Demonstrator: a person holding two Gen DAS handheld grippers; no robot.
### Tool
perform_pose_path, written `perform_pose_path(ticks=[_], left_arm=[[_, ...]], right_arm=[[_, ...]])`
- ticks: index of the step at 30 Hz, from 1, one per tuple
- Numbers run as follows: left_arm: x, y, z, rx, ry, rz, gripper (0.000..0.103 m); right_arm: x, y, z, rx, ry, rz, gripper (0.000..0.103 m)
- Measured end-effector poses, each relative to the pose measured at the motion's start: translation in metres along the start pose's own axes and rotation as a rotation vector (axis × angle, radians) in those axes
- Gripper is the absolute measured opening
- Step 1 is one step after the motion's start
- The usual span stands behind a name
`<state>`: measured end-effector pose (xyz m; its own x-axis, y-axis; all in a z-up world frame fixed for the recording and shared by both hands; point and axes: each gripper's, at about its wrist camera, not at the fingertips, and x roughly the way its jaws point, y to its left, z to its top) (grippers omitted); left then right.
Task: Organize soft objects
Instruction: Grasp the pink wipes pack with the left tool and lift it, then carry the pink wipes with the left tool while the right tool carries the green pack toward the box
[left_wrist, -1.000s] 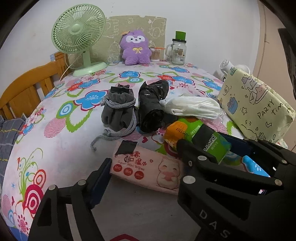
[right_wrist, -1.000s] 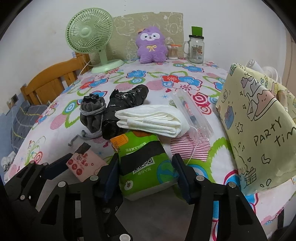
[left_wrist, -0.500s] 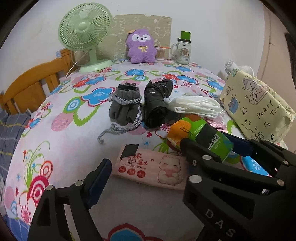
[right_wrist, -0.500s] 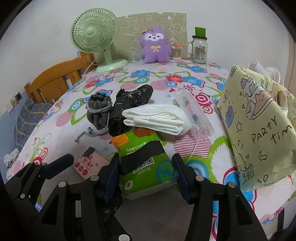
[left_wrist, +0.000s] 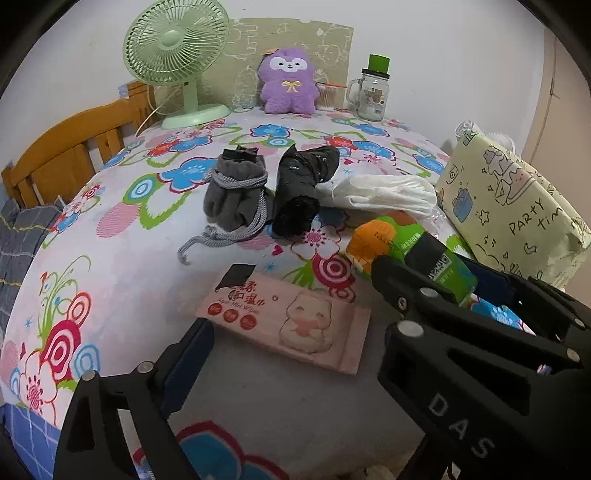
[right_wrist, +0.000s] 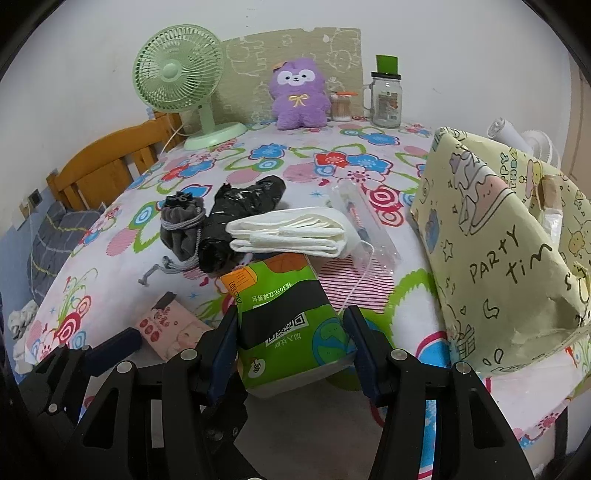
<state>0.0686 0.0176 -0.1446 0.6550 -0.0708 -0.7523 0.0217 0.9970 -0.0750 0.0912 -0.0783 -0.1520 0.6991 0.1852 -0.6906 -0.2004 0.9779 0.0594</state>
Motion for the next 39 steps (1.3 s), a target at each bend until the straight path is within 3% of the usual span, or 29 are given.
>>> perform_pose_path(ticks=[11,16,21,39], left_arm=[[0.019,-0.005,0.018,0.021,-0.018,-0.007,0.096],[0.018,-0.006,0.018,0.044,-0.034,0.032,0.078],[0.012,-0.006,0.015,0.051,-0.042,0.011,0.042],[-0.02,0.003,0.009,0.03,-0.078,0.018,0.04]], right_arm=[[0.008,-0.011,0.008,0.025,0.013,-0.017,0.059],[0.012,-0.011,0.008,0.037,0.028,-0.003,0.059],[0.013,-0.009,0.008,0.037,0.025,-0.002,0.059],[-0.014,0.008,0.004,0.011,-0.014,0.019,0.059]])
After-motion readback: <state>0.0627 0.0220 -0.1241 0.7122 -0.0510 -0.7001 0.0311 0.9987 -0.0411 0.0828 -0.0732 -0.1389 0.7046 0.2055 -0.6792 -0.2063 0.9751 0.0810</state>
